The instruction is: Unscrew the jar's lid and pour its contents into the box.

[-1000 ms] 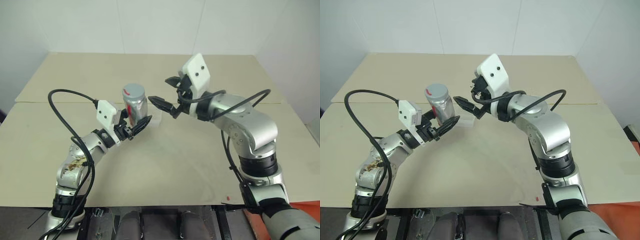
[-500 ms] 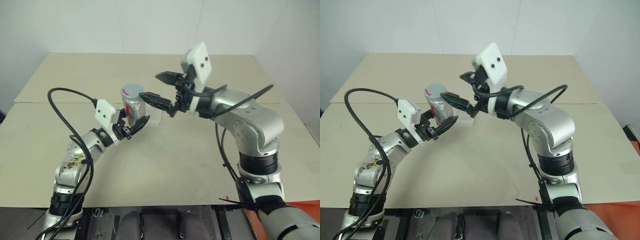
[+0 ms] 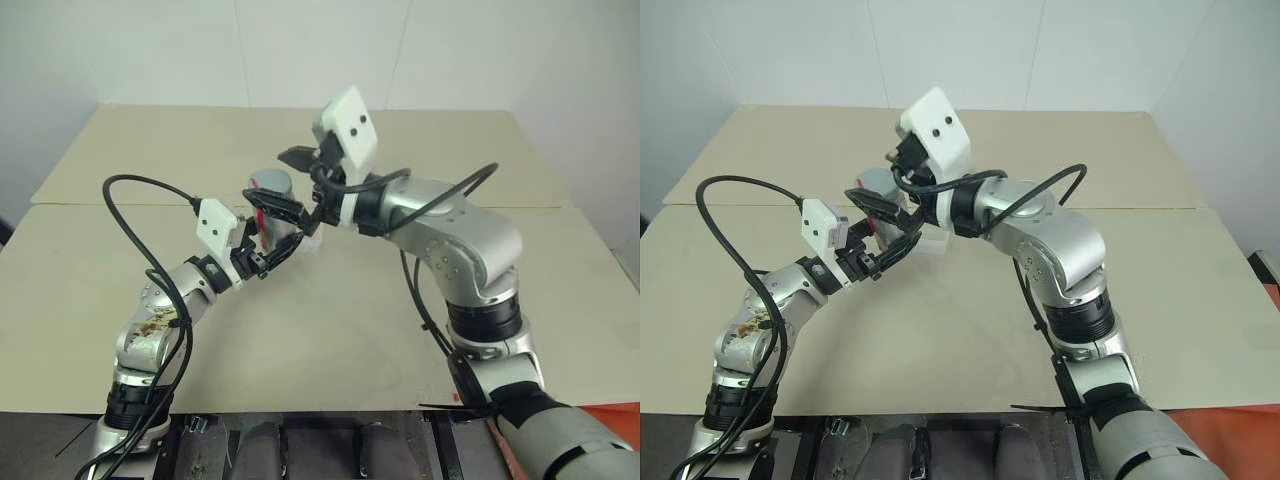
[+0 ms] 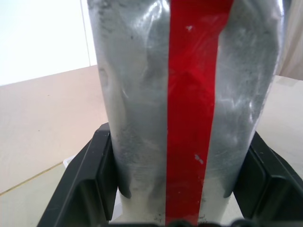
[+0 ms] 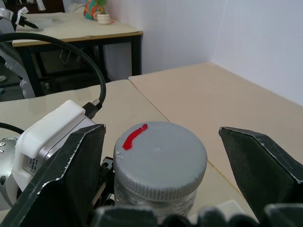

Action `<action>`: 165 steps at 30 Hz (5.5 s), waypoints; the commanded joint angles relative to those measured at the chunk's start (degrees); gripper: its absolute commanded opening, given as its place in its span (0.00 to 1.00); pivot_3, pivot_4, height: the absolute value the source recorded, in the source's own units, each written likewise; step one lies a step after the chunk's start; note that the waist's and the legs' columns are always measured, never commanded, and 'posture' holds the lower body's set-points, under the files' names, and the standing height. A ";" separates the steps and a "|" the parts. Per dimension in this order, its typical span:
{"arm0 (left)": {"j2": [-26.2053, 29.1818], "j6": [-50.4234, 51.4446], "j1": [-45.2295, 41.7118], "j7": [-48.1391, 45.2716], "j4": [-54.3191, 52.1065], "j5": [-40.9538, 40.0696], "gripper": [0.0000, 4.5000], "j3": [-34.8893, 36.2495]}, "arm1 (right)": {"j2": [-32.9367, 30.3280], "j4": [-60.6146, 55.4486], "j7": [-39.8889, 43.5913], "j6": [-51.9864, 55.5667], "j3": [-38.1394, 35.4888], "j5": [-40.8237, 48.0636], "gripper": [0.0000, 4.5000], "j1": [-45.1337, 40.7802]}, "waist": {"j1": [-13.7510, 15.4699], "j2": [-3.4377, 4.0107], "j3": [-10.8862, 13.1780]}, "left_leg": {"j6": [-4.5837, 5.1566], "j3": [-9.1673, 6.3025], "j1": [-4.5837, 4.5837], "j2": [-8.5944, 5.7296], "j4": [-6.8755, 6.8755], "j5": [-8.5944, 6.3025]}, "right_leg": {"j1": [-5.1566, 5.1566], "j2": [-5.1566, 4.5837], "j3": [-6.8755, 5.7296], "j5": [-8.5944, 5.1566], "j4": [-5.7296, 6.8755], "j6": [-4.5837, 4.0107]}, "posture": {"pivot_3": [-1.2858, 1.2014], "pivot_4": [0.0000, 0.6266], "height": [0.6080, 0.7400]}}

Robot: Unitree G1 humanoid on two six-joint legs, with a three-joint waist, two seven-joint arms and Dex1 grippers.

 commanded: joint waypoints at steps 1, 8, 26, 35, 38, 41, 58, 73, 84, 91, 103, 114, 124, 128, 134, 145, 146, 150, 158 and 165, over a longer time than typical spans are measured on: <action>0.08 -1.44 -0.29 -0.39 -2.08 -0.34 0.62 0.26 | 0.52 -0.54 -0.07 -1.47 -0.34 -0.49 0.99 -1.75 | 0.00 0.00 0.00 | 0.00 0.00 0.00 0.00 0.00 0.00 | 0.00 0.00 0.00 0.00 0.00 0.00 | 0.52 0.24 1.00; 0.33 -1.13 0.20 -0.48 -2.81 -0.54 0.62 0.47 | 1.09 0.43 0.87 -1.82 -0.17 -1.04 0.87 -2.13 | -0.01 0.00 0.00 | 0.00 0.00 0.00 0.00 0.00 0.00 | 0.00 0.00 0.00 0.00 0.00 0.00 | 0.52 0.24 1.00; 3.03 -4.59 1.48 -14.78 -2.27 -10.96 0.62 4.94 | -2.96 1.81 12.90 -3.57 -2.60 3.96 0.62 -1.50 | -0.04 0.02 0.01 | 0.01 0.01 0.00 0.01 -0.02 0.00 | 0.00 0.00 -0.01 0.00 -0.01 0.00 | 0.52 0.24 1.00; 8.77 -3.51 2.27 -23.93 1.94 -14.43 0.62 6.28 | -5.29 4.35 17.86 -4.26 -6.55 10.12 0.62 -4.55 | -0.08 0.02 0.02 | 0.00 0.01 0.01 0.02 -0.03 0.00 | -0.02 0.01 0.00 0.00 -0.03 -0.01 | 0.52 0.24 1.00; 9.22 -4.98 2.63 -25.07 3.94 -12.51 0.62 4.99 | -5.61 5.43 17.50 -3.97 -8.00 11.62 0.62 -5.79 | -0.05 0.02 0.02 | 0.00 0.02 0.01 0.01 -0.03 0.00 | -0.01 0.01 0.00 0.00 -0.02 0.00 | 0.52 0.24 1.00; 10.11 -4.71 3.79 -26.86 4.26 -12.29 0.62 3.69 | -6.06 5.60 18.12 -3.53 -9.17 13.57 0.62 -6.04 | 0.00 0.03 0.02 | 0.00 0.02 0.01 0.01 -0.04 0.00 | -0.01 0.01 -0.01 0.00 -0.02 0.00 | 0.52 0.24 1.00; 13.23 -7.27 3.50 -32.29 7.65 -10.94 0.62 3.70 | -11.66 6.99 24.88 -7.39 -10.21 14.83 0.62 -4.72 | -0.04 0.06 0.06 | -0.01 0.06 0.01 0.04 -0.10 0.01 | -0.07 0.02 0.02 -0.02 -0.03 -0.03 | 0.52 0.24 1.00; 16.52 -6.94 -2.10 -24.96 12.23 -9.69 0.62 11.78 | -6.18 14.22 -7.89 -15.03 -5.62 -13.79 0.62 13.57 | -0.06 0.06 0.06 | -0.10 0.45 -0.08 0.02 -0.15 0.06 | -0.20 0.00 0.07 -0.02 0.02 -0.02 | 0.52 0.24 1.00; 14.40 -8.41 -3.44 -21.25 12.20 -6.07 0.62 9.98 | 2.02 33.06 -18.82 -24.92 -5.36 -23.23 0.82 16.44 | -0.36 0.06 0.06 | -0.58 0.57 -0.47 0.02 -0.20 0.47 | -0.73 0.02 0.13 0.01 0.12 -0.06 | 0.52 0.24 1.00; 14.03 -7.69 -3.44 -20.64 11.86 -6.63 0.62 10.11 | 0.11 27.72 -15.65 -22.28 -5.56 -23.60 0.98 18.36 | -0.37 0.06 0.06 | -0.55 0.54 -0.45 0.03 -0.20 0.45 | -0.73 0.02 0.13 0.01 0.14 -0.06 | 0.52 0.24 1.00; 14.22 -26.69 -20.98 -9.85 35.64 15.67 0.62 2.26 | -12.73 0.36 2.31 -3.14 -9.68 -9.73 0.98 17.09 | 0.18 0.06 0.06 | -0.15 0.43 -0.46 -0.03 -0.18 0.31 | -0.64 0.03 0.04 0.05 0.12 -0.08 | 0.52 0.24 1.00; 17.20 -65.52 -54.12 34.69 76.63 72.01 0.62 -32.85 | -24.92 -5.55 17.09 13.51 -16.45 10.71 0.98 8.88 | 1.47 -0.03 0.11 | -0.12 0.54 -0.84 -0.06 -0.08 0.32 | -0.76 0.02 -0.10 0.16 0.06 0.01 | 0.52 0.24 1.00; 8.41 -60.24 -72.88 70.42 89.15 106.53 0.62 -64.49 | -30.76 -1.22 19.81 17.03 -15.36 14.51 0.98 4.07 | 2.38 -0.11 0.16 | -0.08 0.57 -1.19 -0.08 0.08 0.30 | -0.96 -0.04 -0.17 0.16 0.01 0.08 | 0.52 0.24 1.00; 5.14 -58.48 -74.36 75.22 90.82 111.46 0.62 -70.29 | -30.03 -0.74 18.60 19.01 -17.58 16.96 0.98 2.87 | 2.13 -0.12 0.17 | -0.16 0.58 -1.21 -0.06 0.09 0.34 | -1.05 -0.04 -0.16 0.16 0.06 0.08 | 0.52 0.24 1.00; 4.65 -58.33 -75.47 76.69 92.74 112.59 0.62 -72.92 | -29.93 -0.81 16.95 19.56 -17.39 18.48 0.98 2.80 | 2.21 -0.15 0.19 | -0.34 0.58 -1.27 -0.06 0.11 0.45 | -1.09 -0.05 -0.17 0.16 0.08 0.08 | 0.52 0.24 1.00; 8.53 -63.48 -74.74 69.88 94.03 102.03 0.62 -64.35 | -29.56 3.51 17.98 15.59 -14.82 16.80 0.98 2.16 | 2.21 -0.15 0.19 | -0.30 0.57 -1.39 -0.03 0.46 0.43 | -1.10 -0.06 -0.21 0.16 0.20 0.08 | 0.52 0.24 1.00; 9.41 -64.38 -74.30 68.41 94.07 99.96 0.62 -62.56 | -29.45 4.17 18.21 15.04 -14.57 16.55 0.98 2.22 | 2.14 -0.15 0.19 | -0.29 0.57 -1.40 -0.03 0.52 0.42 | -1.10 -0.07 -0.20 0.16 0.23 0.08 | 0.52 0.24 1.00; 13.88 -70.48 -70.17 58.35 94.04 87.54 0.62 -51.84 | -29.12 6.22 19.81 11.85 -12.67 15.02 0.98 3.15 | 1.55 -0.14 0.19 | -0.25 0.57 -1.41 -0.03 0.69 0.39 | -1.11 -0.10 -0.18 0.16 0.45 0.09 | 0.52 0.24 1.00; 15.57 -70.30 -53.57 14.63 90.79 46.78 0.62 -19.39 | -30.04 9.91 23.69 8.26 -10.14 12.49 0.98 2.36 | 1.21 -0.13 0.19 | -0.27 0.59 -1.40 0.00 0.82 0.41 | -1.14 -0.10 -0.20 0.16 0.63 0.10 | 0.52 0.24 1.00; 10.46 -43.00 -30.89 -4.48 63.60 19.20 0.62 -1.49 | -30.15 10.30 25.30 6.15 -9.08 10.39 0.98 2.54 | 0.85 -0.12 0.18 | -0.27 0.52 -1.40 0.03 0.92 0.41 | -1.09 -0.11 -0.25 0.16 0.69 0.10 | 0.52 0.24 1.00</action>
